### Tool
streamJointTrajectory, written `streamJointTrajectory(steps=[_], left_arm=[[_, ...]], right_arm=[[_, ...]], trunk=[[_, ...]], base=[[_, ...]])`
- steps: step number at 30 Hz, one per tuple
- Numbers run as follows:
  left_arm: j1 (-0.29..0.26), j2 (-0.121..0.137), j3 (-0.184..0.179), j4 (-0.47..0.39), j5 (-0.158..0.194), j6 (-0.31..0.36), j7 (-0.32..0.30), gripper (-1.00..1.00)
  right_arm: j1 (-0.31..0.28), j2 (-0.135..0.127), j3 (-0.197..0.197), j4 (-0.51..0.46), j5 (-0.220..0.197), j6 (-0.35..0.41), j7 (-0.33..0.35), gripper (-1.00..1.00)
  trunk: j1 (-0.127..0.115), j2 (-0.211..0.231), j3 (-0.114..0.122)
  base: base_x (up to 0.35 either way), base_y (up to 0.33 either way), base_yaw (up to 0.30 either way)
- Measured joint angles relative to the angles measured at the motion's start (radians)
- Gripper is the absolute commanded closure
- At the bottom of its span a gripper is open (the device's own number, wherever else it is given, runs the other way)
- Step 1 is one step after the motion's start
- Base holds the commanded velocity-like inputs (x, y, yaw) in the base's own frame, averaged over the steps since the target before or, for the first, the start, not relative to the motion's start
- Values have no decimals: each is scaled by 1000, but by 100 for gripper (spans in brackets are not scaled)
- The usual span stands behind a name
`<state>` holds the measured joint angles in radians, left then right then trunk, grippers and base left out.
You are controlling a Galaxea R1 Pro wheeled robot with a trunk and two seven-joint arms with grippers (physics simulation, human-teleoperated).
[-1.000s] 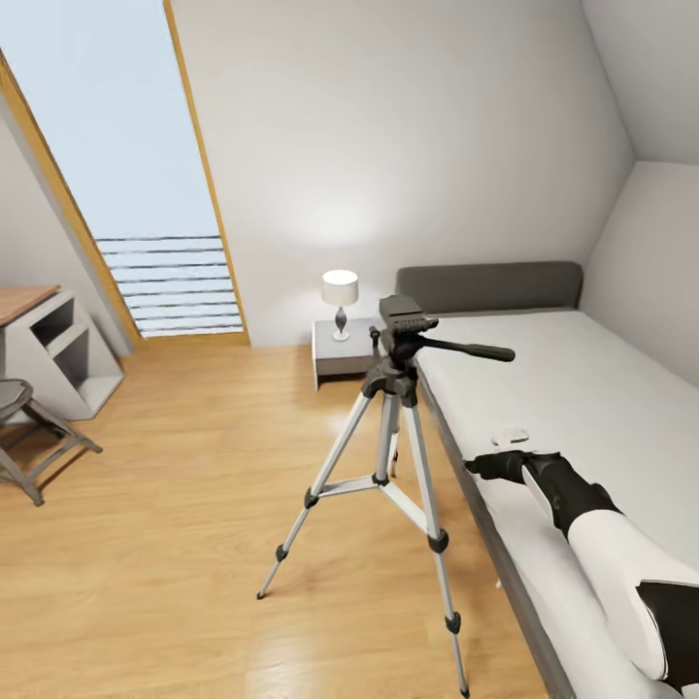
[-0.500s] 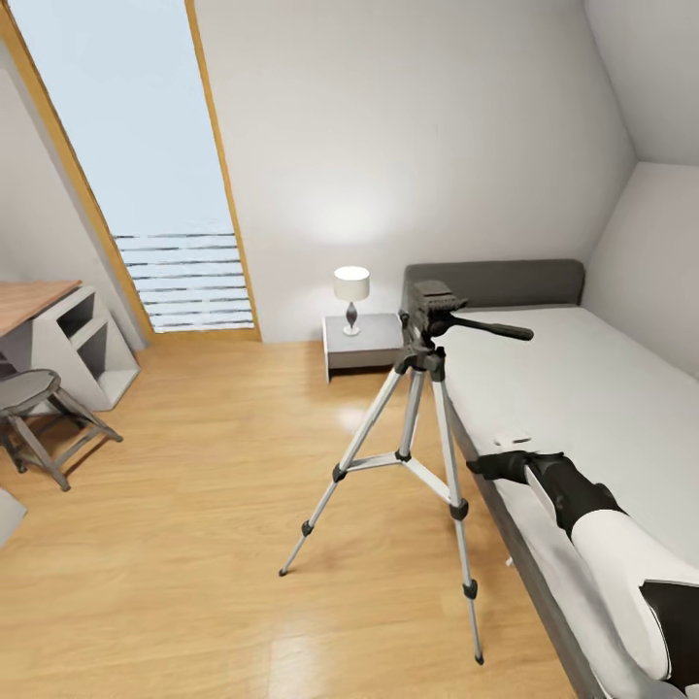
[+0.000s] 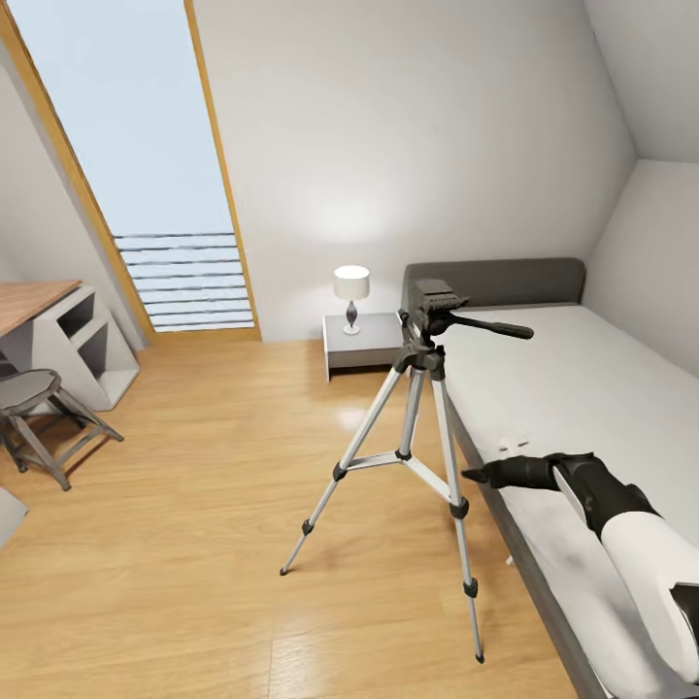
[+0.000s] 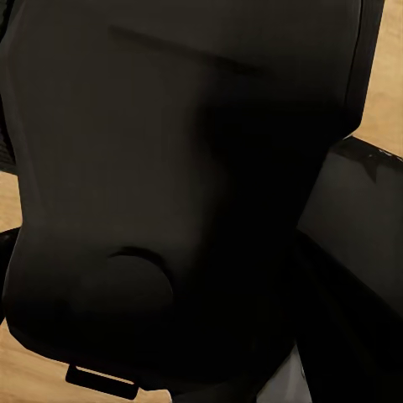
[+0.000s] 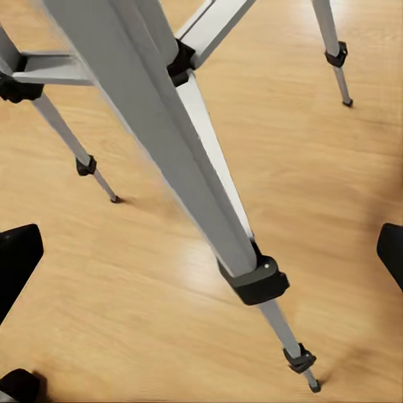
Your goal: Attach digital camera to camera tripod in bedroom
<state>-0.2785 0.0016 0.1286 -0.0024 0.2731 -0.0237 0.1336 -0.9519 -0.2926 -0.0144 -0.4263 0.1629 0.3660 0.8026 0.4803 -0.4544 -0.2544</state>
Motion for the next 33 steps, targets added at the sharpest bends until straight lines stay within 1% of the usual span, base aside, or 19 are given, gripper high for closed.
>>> streamJointTrajectory(steps=[3, 10, 11, 13, 16, 19, 22, 25, 33], left_arm=[[0, 0, 0, 0, 0, 0, 0, 100], [0, 0, 0, 0, 0, 0, 0, 100], [0, 0, -1, 0, 0, 0, 0, 100], [0, 3, 0, -1, -3, -1, -1, 100], [0, 3, 0, -1, -3, -1, -1, 100], [0, 3, 0, -1, -1, -1, -2, 100], [0, 3, 0, -1, -1, -1, -2, 100], [0, 3, 0, -1, -1, -1, -2, 100], [0, 3, 0, -1, 0, -1, -2, 100]], right_arm=[[0, -1, 1, 0, 1, -1, 20, -100], [0, 2, 2, 0, -3, 0, 35, -100], [0, 6, 2, 0, -4, 0, 40, -100], [0, 17, -8, -11, -18, -11, 28, -100], [0, 34, -7, -28, -37, -27, 16, -100], [0, 51, -4, -45, -52, -12, 33, -100], [0, 68, -8, -62, -37, 4, 49, -100], [0, 85, -11, -79, -54, 22, 60, -100], [0, 86, -11, -124, -98, 26, 60, -100]], trunk=[[0, 0, 0], [0, 0, 0], [0, 0, 0], [0, 0, 0], [0, 0, 0], [0, 0, 0], [0, 0, 0], [0, 0, 0], [0, 0, 0]], base=[[0, 0, 0], [0, 0, 0], [0, 0, 0], [0, 0, 0], [0, 0, 0], [0, 0, 0], [0, 0, 0], [0, 0, 0], [0, 0, 0]])
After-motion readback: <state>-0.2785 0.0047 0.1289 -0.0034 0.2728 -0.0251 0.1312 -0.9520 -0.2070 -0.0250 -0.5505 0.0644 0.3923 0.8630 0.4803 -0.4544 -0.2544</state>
